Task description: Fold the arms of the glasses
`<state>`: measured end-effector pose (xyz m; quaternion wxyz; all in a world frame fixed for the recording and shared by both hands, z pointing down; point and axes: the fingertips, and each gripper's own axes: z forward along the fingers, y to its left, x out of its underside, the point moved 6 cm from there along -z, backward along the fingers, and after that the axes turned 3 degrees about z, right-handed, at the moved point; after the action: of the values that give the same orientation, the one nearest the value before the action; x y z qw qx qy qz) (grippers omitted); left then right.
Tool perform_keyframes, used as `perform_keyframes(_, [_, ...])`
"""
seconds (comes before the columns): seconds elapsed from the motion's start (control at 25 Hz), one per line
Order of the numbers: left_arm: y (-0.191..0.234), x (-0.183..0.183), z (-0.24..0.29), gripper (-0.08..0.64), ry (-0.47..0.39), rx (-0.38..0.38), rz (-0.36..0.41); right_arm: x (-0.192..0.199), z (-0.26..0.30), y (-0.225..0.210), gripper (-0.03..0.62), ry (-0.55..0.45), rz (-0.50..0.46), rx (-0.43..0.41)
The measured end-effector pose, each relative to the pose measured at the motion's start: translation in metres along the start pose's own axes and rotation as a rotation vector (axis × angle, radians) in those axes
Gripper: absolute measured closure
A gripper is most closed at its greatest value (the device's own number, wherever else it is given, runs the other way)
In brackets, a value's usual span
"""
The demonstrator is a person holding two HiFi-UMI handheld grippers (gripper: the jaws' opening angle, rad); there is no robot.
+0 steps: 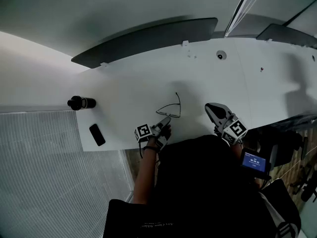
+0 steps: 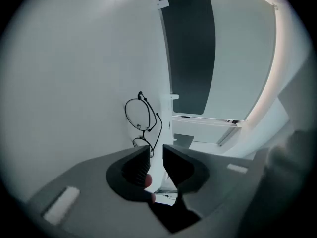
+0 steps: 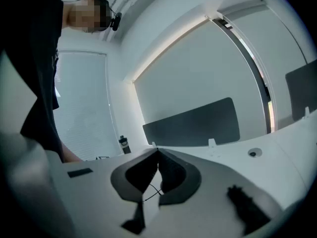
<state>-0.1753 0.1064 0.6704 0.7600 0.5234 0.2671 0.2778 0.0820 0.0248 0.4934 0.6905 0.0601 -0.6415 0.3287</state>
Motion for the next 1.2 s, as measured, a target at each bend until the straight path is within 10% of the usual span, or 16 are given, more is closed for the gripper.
perform_keyframes(0.84, [0.018,-0.013,0.012,0.425,-0.032,-0.14,-0.18,0.008,-0.003,-0.008,0.584,-0.009,0.039,0.017])
perform_keyframes(1.2, [0.012,-0.014,0.014,0.489,-0.018,-0.151,-0.14,0.005,-0.006,-0.011,0.584,-0.034,0.049,0.033])
